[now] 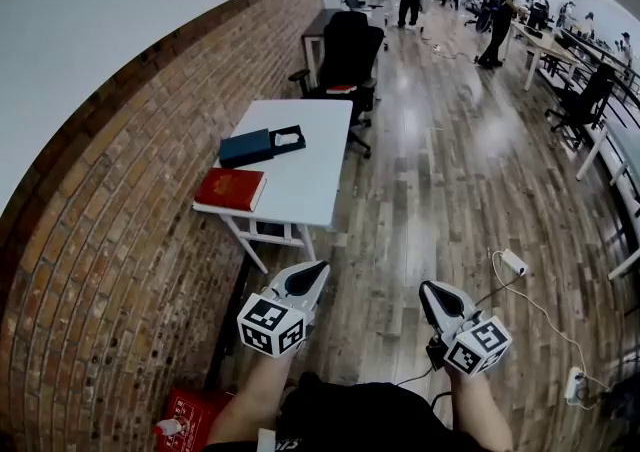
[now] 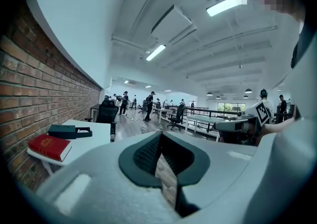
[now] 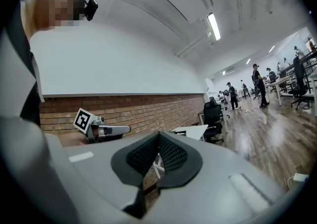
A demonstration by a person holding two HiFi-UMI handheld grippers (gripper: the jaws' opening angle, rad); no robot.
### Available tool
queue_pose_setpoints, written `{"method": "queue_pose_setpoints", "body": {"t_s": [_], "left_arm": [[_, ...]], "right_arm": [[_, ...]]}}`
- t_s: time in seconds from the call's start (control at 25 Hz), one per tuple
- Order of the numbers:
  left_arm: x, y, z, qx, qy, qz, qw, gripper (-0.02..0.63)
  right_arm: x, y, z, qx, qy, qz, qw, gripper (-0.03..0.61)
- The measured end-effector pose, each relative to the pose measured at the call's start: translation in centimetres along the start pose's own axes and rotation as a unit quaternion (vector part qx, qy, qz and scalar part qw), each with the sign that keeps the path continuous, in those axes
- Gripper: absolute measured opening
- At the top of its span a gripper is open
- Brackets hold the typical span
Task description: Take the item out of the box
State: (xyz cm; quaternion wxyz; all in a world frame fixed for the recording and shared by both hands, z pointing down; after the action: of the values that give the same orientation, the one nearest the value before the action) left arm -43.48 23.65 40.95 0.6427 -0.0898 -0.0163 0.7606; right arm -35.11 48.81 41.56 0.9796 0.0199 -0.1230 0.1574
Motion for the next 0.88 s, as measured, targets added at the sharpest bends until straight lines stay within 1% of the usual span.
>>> {"method": "queue_pose_setpoints", "body": {"t_s": [0.12,0.32,0.52,0.72,0.88], "left_arm": [[2.0,0.1,0.9,-0.005,0.001,-0.005,1.0,0.006],[4.0,0.3,2.0,-0.022,0.004,-0.008,0.9997,0.006],[3.4,-0.8,2.6,-0.032,0.008,-0.004,0.9995,0.006],[2.1,-4.0,2.9,-0.037,0.016,0.017,0.9991,0.006],[0.2,-7.0,2.5,-0.033,0.019,0.039,0.9985,0.006]], "right_arm": [[0.8,2.3,0.8,-0.009,-0.011,-0.002,1.0,0.0],[2.6,5.0,1.7,-0.013,-0.044,0.014,0.999,0.0],[3.3,4.6,2.6,-0.017,-0.056,0.017,0.998,0.0],[4.4,3.0,3.2,-0.032,-0.063,0.025,0.997,0.0],[6.7,1.1,2.7,-0.037,-0.064,0.048,0.996,0.0]]}}
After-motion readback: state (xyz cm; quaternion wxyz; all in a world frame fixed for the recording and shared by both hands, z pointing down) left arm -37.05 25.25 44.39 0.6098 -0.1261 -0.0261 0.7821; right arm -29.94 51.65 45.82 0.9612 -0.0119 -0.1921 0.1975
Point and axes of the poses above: the fingertips, and each gripper's own axes: y backward along the fingers, x to its right, z out of its underside, the point moved 6 cm from there along y, backward along the fingers, and after that the axes turned 3 degrees about -z, right-handed, at the moved point
